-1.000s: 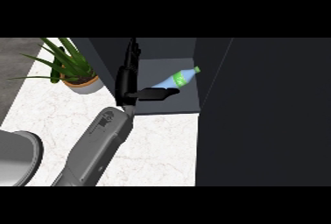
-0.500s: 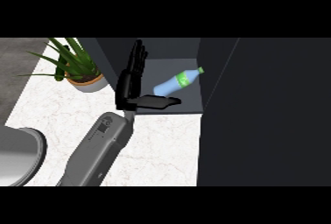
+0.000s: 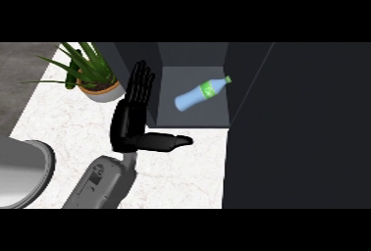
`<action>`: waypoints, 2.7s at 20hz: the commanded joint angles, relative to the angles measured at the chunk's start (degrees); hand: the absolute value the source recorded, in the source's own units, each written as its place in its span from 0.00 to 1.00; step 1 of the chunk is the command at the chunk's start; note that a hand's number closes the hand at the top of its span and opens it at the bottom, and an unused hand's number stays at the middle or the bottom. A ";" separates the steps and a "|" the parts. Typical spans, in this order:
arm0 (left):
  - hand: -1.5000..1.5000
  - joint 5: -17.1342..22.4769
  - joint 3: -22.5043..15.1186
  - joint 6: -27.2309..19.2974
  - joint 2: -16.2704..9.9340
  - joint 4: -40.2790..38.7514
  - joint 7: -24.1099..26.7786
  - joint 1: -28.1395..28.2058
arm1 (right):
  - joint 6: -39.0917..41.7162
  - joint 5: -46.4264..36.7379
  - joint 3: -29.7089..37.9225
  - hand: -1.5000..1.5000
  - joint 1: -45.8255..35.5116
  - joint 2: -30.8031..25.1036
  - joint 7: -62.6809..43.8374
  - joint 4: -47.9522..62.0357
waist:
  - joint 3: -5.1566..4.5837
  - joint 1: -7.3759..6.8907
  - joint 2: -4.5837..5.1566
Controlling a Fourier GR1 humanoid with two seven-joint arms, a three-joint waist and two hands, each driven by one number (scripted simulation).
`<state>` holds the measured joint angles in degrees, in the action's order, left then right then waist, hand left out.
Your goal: Pick up the bottled water, place it into the cabinet and close the cabinet
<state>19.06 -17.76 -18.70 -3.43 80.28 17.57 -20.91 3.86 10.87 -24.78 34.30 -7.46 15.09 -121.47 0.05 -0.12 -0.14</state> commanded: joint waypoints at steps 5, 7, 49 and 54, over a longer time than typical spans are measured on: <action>0.00 0.10 -3.03 1.81 -4.28 22.33 -2.72 17.36 | -1.03 1.08 -0.84 0.00 -0.43 -0.92 -2.70 -2.90 | -0.05 -0.25 -0.06; 0.00 -2.85 -6.46 -1.27 -1.98 24.70 -4.18 19.75 | -1.38 -0.19 -1.29 0.00 -1.40 -0.41 -0.53 -0.38 | -0.04 0.02 -0.01; 0.00 21.61 15.76 27.53 -22.06 50.68 8.36 64.01 | 2.94 -11.07 -16.21 1.00 -25.99 6.96 -34.38 -4.66 | -0.29 -3.92 0.31; 0.00 28.67 24.15 32.98 -24.40 49.22 9.34 66.67 | -6.93 -7.03 -14.26 1.00 -40.36 7.25 -39.31 3.04 | -0.22 -3.75 0.40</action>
<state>42.57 0.86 10.48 -26.11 131.05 26.16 45.00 1.31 -0.31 -36.98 4.60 -3.52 -21.63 -121.25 0.11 -3.82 0.89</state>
